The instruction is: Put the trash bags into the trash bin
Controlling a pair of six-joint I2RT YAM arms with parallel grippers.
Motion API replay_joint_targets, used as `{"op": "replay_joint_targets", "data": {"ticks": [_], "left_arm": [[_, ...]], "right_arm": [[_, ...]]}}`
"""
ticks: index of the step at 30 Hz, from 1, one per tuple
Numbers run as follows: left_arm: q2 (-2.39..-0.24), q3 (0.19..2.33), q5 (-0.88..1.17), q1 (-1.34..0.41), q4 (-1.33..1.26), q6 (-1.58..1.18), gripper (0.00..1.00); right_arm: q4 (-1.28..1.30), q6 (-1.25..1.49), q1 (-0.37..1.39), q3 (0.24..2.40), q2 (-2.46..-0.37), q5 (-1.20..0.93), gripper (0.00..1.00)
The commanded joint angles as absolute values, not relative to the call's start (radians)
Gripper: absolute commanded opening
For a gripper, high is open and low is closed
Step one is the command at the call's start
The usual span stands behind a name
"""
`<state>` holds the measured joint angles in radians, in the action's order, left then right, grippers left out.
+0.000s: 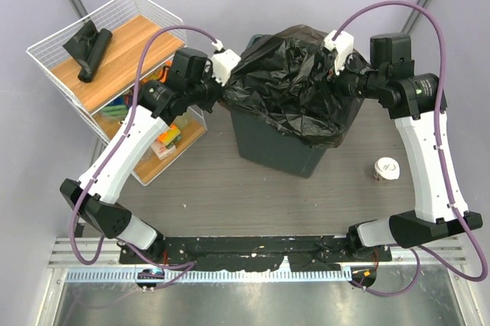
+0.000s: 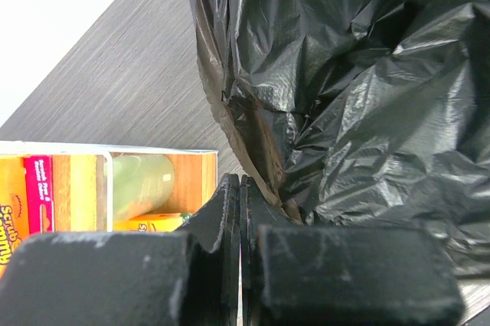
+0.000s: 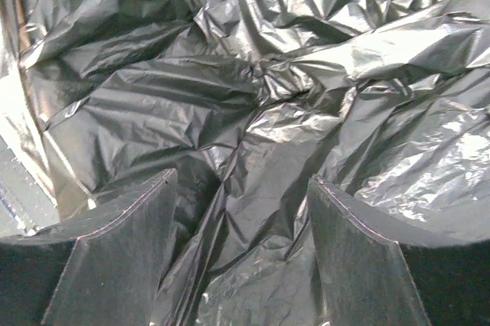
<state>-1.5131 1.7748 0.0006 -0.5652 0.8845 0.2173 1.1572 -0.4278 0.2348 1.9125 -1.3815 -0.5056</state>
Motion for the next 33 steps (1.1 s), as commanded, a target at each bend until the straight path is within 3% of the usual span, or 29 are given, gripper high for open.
{"op": "replay_joint_targets", "data": {"ticks": [1, 9, 15, 18, 19, 21, 23, 26, 33], "left_arm": [[-1.467, 1.721, -0.028, -0.558, 0.747, 0.250, 0.00], [-1.447, 1.686, -0.029, -0.557, 0.738, 0.288, 0.00], [-1.425, 1.799, 0.024, -0.558, 0.892, 0.311, 0.00], [-1.414, 1.877, 0.038, -0.557, 1.006, 0.363, 0.17], [-1.408, 1.897, 0.041, -0.557, 1.029, 0.388, 0.29], [-1.405, 1.928, 0.054, -0.551, 1.077, 0.422, 0.66], [-1.407, 1.953, 0.099, -0.542, 1.117, 0.451, 0.88], [-1.422, 1.970, 0.205, -0.531, 1.146, 0.479, 0.95], [-1.427, 1.888, 0.386, -0.477, 1.075, 0.583, 0.97]], "right_arm": [[1.027, -0.362, 0.241, 1.936, -1.397, -0.422, 0.73], [0.996, -0.311, 0.241, 2.019, -1.480, -0.399, 0.73], [1.006, -0.325, 0.242, 2.034, -1.474, -0.400, 0.74], [1.012, -0.328, 0.241, 2.034, -1.466, -0.397, 0.74], [1.012, -0.331, 0.241, 2.034, -1.462, -0.397, 0.74], [1.015, -0.333, 0.241, 2.033, -1.459, -0.394, 0.74], [1.017, -0.334, 0.241, 2.031, -1.460, -0.396, 0.74], [1.019, -0.333, 0.239, 2.031, -1.470, -0.399, 0.74], [1.022, -0.331, 0.241, 2.028, -1.465, -0.405, 0.74]]}}
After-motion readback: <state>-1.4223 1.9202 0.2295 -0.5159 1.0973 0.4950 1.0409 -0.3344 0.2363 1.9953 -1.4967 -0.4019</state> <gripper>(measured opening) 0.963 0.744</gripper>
